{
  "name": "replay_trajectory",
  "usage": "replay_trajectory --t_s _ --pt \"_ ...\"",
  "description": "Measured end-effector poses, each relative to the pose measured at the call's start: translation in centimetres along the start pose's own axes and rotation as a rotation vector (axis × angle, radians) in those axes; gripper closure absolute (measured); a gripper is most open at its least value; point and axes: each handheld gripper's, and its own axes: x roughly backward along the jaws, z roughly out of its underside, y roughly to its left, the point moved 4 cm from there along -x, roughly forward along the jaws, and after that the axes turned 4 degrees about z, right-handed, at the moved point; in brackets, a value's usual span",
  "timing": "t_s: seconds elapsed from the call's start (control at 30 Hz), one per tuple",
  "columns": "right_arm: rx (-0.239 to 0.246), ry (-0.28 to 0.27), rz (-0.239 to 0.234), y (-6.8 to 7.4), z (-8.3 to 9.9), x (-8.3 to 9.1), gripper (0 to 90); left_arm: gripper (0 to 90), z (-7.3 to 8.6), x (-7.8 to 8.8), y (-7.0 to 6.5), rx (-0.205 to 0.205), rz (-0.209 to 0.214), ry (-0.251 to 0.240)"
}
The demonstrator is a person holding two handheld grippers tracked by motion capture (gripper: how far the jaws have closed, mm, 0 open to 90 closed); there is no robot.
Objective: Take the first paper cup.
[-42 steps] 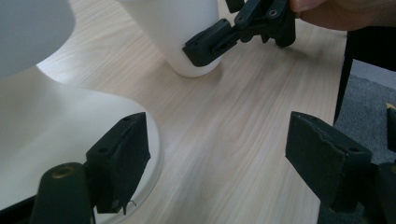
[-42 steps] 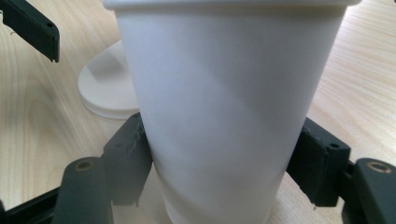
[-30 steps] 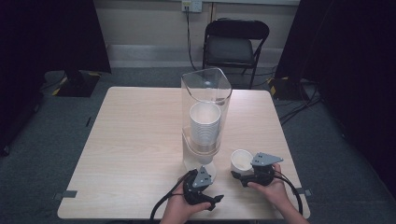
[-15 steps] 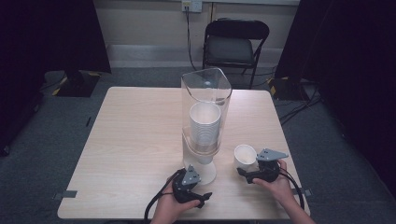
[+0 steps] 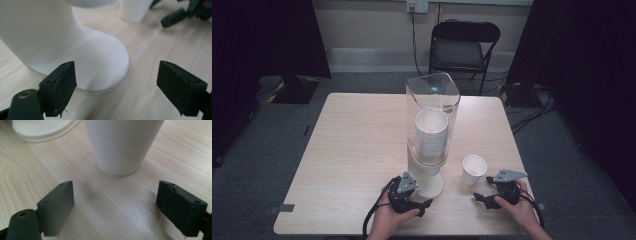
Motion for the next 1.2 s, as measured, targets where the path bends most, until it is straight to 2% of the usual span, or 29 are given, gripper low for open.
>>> replay_trajectory --t_s 0.1,0.23,0.4,0.57,0.67,0.7,0.73,0.83,0.9,0.93,0.97,1.07,1.1,1.2 --pt "0.017 0.009 0.007 0.3 0.0 0.0 15.0 15.6 -0.4 0.1 0.3 0.015 -0.003 -0.022" --pt "0.049 0.014 0.017 0.3 0.0 -0.1 14.4 15.6 -1.9 0.6 0.7 0.026 -0.012 -0.045" --pt "0.048 0.016 0.023 0.3 0.0 -0.1 14.3 16.9 -3.5 1.4 1.1 0.028 -0.027 -0.078" --pt "0.048 0.017 0.022 0.3 0.0 -0.1 14.3 17.2 -5.6 2.0 1.6 0.046 -0.037 -0.152" --pt "0.047 0.017 0.022 0.3 0.0 -0.1 14.3 17.2 -6.5 2.0 1.7 0.027 -0.047 -0.156" --pt "0.047 0.018 0.022 0.3 0.0 -0.1 14.3 17.3 -6.6 1.8 1.8 0.030 -0.040 -0.167" --pt "0.048 0.017 0.022 0.3 0.0 -0.1 14.3 17.7 -6.6 1.6 1.8 0.035 -0.043 -0.157" --pt "0.048 0.017 0.022 0.3 0.0 -0.1 14.3 18.6 -6.5 0.9 1.9 0.015 -0.052 -0.158" --pt "0.047 0.018 0.023 0.3 0.0 -0.1 14.3 20.3 -6.6 0.7 1.9 0.006 -0.053 -0.193" --pt "0.048 0.017 0.022 0.3 0.0 -0.1 14.3 23.1 -6.6 0.7 1.9 0.006 -0.053 -0.193" --pt "0.047 0.017 0.022 0.3 0.0 -0.1 14.3 25.0 -6.5 0.4 1.8 -0.012 -0.068 -0.206" --pt "0.047 0.018 0.022 0.3 0.0 -0.1 14.3 28.0 -6.5 0.2 1.7 -0.024 -0.071 -0.213" --pt "0.047 0.018 0.022 0.3 0.0 -0.1 14.3 28.1 -6.5 0.0 1.7 -0.041 -0.071 -0.222" --pt "0.047 0.018 0.022 0.3 0.0 -0.1 14.3 29.0 -6.5 -0.3 1.8 -0.040 -0.062 -0.231"
